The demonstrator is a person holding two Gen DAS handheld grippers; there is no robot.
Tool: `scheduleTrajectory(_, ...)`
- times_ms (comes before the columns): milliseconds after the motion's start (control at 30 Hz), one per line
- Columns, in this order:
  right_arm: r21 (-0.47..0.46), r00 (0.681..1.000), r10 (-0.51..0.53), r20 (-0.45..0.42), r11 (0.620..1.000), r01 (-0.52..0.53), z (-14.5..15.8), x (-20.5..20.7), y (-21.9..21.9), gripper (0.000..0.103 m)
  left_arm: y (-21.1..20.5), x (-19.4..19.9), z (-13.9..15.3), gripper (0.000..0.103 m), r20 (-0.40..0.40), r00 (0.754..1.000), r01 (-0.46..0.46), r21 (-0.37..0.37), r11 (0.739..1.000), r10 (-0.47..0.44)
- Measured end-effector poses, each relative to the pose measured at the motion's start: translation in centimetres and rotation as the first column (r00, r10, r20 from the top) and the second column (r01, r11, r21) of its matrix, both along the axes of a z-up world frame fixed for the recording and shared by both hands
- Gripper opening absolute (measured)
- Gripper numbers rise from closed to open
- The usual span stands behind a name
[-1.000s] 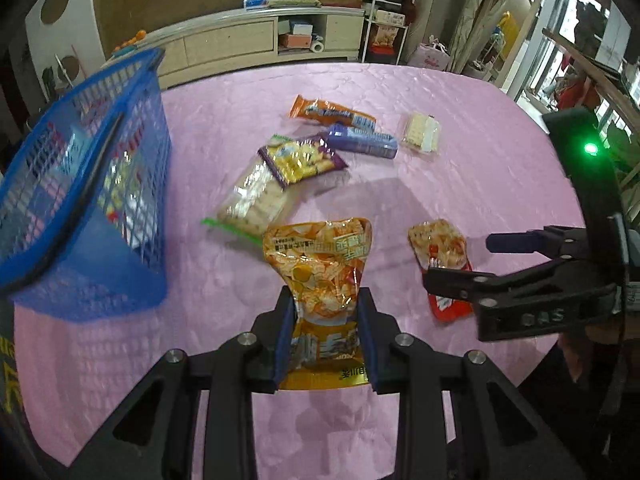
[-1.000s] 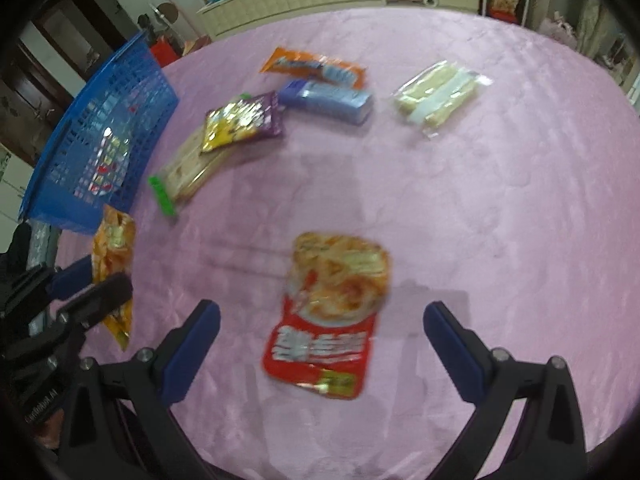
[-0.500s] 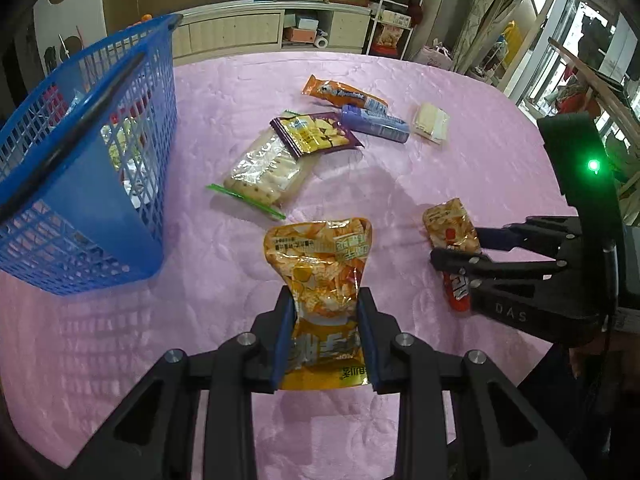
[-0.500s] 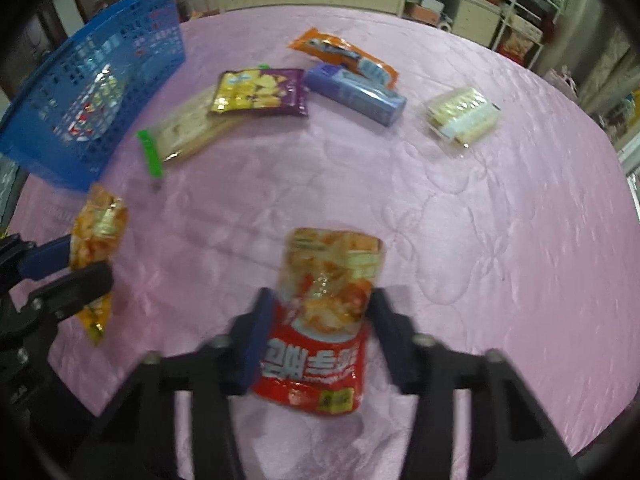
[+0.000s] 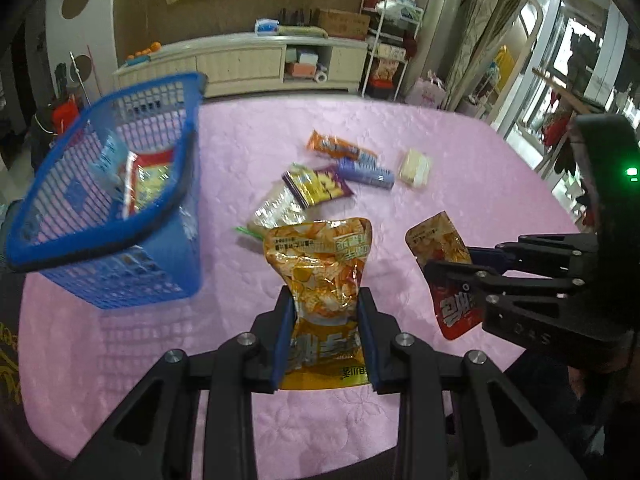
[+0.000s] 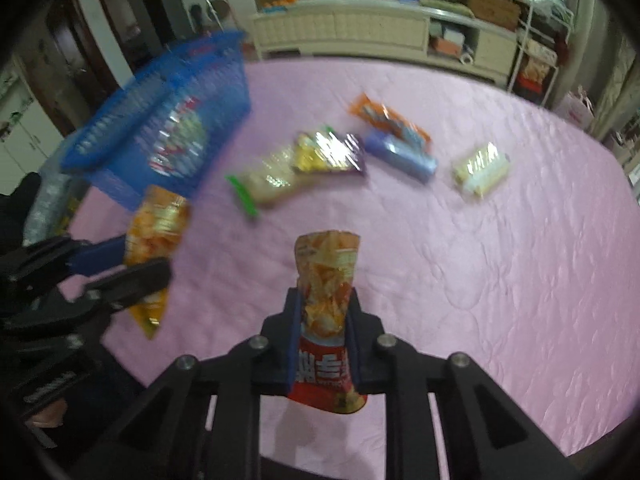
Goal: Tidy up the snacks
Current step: 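Carry both packs over the basket and open both tools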
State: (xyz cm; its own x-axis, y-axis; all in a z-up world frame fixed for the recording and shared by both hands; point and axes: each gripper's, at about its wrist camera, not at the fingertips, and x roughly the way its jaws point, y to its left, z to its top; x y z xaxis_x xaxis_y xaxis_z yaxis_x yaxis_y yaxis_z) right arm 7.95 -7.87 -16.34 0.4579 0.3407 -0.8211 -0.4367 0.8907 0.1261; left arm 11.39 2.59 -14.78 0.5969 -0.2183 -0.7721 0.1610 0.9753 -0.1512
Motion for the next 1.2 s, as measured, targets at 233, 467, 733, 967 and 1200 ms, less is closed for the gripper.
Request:
scheduleTrajectory(233,0.051,0.994,0.055,0.095,0.997,-0.060,5.6,-1.5,2.6,0.024,1.6,-1.4,4.2,0.028,0.075,0.997,-0.032,-0.006,0.999,0.032)
scheduleTrajectory(467,0.061,0.981,0.077,0.178,0.994,-0.089,9.1,-1.2,4.1,0.024,4.0,-2.4,9.5,0.029,0.186,0.982,-0.032,0.026,0.999,0.027)
scheduleTrajectory(733,0.075,0.966,0.107,0.236,0.989,-0.128,12.1,0.0,6.6,0.024,8.5,-1.0,13.5,0.029,0.244,0.969,-0.062,0.114,0.992,0.033)
scheduleTrajectory(967,0.095,0.962,0.144,0.233,0.981,-0.169,13.2,1.6,10.2,0.024,12.2,0.5,14.3,0.029,0.261,0.963,-0.111,0.139,0.984,0.072)
scheduleTrajectory(1200,0.092,0.963,0.187,0.196,0.974,-0.208,12.5,4.2,14.4,0.024,15.1,2.3,12.3,0.030,0.215,0.970,-0.135,0.101,0.986,0.110)
